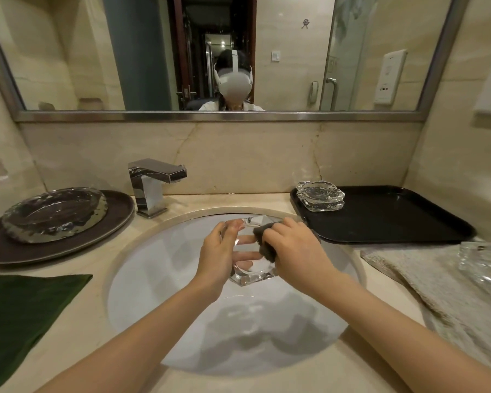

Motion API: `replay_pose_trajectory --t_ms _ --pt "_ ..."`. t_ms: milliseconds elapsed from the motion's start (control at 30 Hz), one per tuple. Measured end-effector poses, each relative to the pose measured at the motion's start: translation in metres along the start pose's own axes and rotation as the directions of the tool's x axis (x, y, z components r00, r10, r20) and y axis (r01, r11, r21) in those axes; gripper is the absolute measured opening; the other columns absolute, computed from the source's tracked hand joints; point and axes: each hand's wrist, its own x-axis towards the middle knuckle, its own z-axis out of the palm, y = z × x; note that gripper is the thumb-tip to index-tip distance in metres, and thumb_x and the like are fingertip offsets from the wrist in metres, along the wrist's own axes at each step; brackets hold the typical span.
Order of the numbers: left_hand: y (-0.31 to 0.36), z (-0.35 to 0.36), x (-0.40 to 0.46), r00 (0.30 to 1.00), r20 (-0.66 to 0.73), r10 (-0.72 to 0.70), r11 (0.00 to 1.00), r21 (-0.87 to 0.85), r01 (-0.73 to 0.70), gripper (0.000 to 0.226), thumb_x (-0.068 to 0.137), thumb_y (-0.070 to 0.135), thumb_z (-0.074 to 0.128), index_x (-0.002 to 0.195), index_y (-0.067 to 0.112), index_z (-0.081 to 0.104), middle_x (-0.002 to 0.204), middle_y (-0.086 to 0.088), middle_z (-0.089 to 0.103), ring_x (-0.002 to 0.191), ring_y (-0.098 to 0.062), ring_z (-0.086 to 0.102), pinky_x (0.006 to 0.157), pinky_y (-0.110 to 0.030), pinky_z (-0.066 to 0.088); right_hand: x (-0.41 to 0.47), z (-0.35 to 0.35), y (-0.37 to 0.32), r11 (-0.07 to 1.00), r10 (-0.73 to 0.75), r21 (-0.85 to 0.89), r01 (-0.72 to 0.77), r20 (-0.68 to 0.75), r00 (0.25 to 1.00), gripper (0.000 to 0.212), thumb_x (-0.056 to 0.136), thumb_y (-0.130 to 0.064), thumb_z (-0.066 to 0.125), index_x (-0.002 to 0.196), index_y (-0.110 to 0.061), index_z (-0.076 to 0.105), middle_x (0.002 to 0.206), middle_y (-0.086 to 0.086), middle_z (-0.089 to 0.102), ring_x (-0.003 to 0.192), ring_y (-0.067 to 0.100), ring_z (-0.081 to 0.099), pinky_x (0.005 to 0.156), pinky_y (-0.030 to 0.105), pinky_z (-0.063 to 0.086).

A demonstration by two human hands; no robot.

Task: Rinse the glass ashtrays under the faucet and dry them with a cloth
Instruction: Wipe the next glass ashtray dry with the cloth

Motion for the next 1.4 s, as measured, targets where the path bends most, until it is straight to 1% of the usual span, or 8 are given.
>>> replay_pose_trajectory --t_ms 133,233,400,633,767,967,1233,1400 --pt "0.002 -0.002 -0.003 1.000 -0.011 -0.012 1.000 -0.021 0.012 0.025 0.098 0.034 0.042 0.106 0.015 0.056 0.096 -0.010 0.069 0.069 -0.030 0.071 0.052 -0.030 0.055 0.000 -0.003 0.002 0.954 0.271 0.159 -0.253 -0.099 0.958 0.016 0.068 -0.009 0.036 0.062 -0.017 0.049 0.058 -0.003 0.052 0.059 0.024 0.048 0.052 0.028 0.032" --pt "0.008 -0.004 -0.002 0.999 -0.036 -0.019 0.998 -0.055 0.017 0.028 0.098 0.037 0.041 0.106 0.015 0.056 0.097 -0.010 0.070 0.077 -0.036 0.069 0.048 -0.023 0.050 -0.001 -0.011 0.016 0.816 0.499 0.297 -0.495 0.070 0.864 0.011 0.077 -0.007 0.046 0.068 -0.013 0.046 0.062 0.000 0.050 0.068 0.023 0.046 0.058 0.032 0.036" --pt "0.019 0.004 0.001 1.000 0.024 0.002 0.999 -0.052 -0.001 0.029 0.099 0.040 0.036 0.103 0.018 0.055 0.092 -0.005 0.071 0.066 -0.025 0.072 0.055 -0.026 0.051 0.004 -0.028 0.027 0.597 0.608 0.483 -0.641 0.248 0.754 0.034 0.085 -0.048 0.053 0.075 -0.016 0.062 0.068 0.001 0.064 0.074 0.022 0.062 0.071 0.039 0.050" --pt "0.045 0.052 0.034 0.979 0.172 -0.111 0.980 -0.142 0.136 0.036 0.101 0.037 0.034 0.120 0.008 0.043 0.085 -0.008 0.070 0.056 -0.022 0.069 0.052 -0.027 0.046 0.021 -0.060 0.061 0.629 0.654 0.253 -0.735 0.338 0.676 0.035 0.075 -0.037 0.062 0.048 -0.020 0.049 0.046 -0.007 0.045 0.051 0.011 0.042 0.050 0.026 0.032" --pt "0.057 0.094 0.053 0.921 0.287 -0.263 0.942 -0.128 0.309 0.027 0.100 0.030 0.041 0.115 0.009 0.048 0.071 -0.004 0.070 0.048 -0.016 0.067 0.049 -0.024 0.045 0.029 -0.082 0.103 0.548 0.684 0.268 -0.792 0.400 0.609 0.026 0.077 -0.033 0.063 0.064 -0.010 0.063 0.054 0.000 0.049 0.052 0.014 0.040 0.050 0.026 0.030" --pt "0.060 0.134 0.084 0.837 0.357 -0.414 0.880 0.393 0.268 0.011 0.094 0.017 0.054 0.101 0.008 0.053 0.087 -0.007 0.060 0.041 -0.012 0.061 0.040 -0.016 0.047 0.023 -0.085 0.164 0.498 0.729 0.180 -0.848 0.443 0.522 0.027 0.081 -0.029 0.064 0.062 -0.012 0.058 0.061 0.002 0.048 0.057 0.013 0.040 0.050 0.026 0.031" --pt "0.060 0.202 0.144 0.890 0.341 -0.302 0.914 0.370 0.168 0.041 0.089 0.005 0.061 0.123 -0.009 0.043 0.129 -0.020 0.046 0.047 -0.021 0.066 0.040 -0.022 0.052 0.040 -0.090 0.254 0.405 0.770 0.053 -0.913 0.518 0.372 0.029 0.077 -0.029 0.071 0.089 -0.002 0.067 0.084 0.011 0.061 0.070 0.021 0.054 0.063 0.029 0.044" --pt "0.038 0.245 0.184 0.953 0.257 -0.159 0.807 0.589 -0.024 0.022 0.086 0.010 0.065 0.074 0.003 0.048 0.077 -0.009 0.060 0.060 -0.018 0.066 0.045 -0.020 0.051 0.041 -0.072 0.297 0.399 0.815 -0.080 -0.913 0.488 0.313 0.025 0.079 -0.025 0.072 0.072 -0.007 0.057 0.071 0.007 0.056 0.061 0.018 0.051 0.054 0.026 0.040"
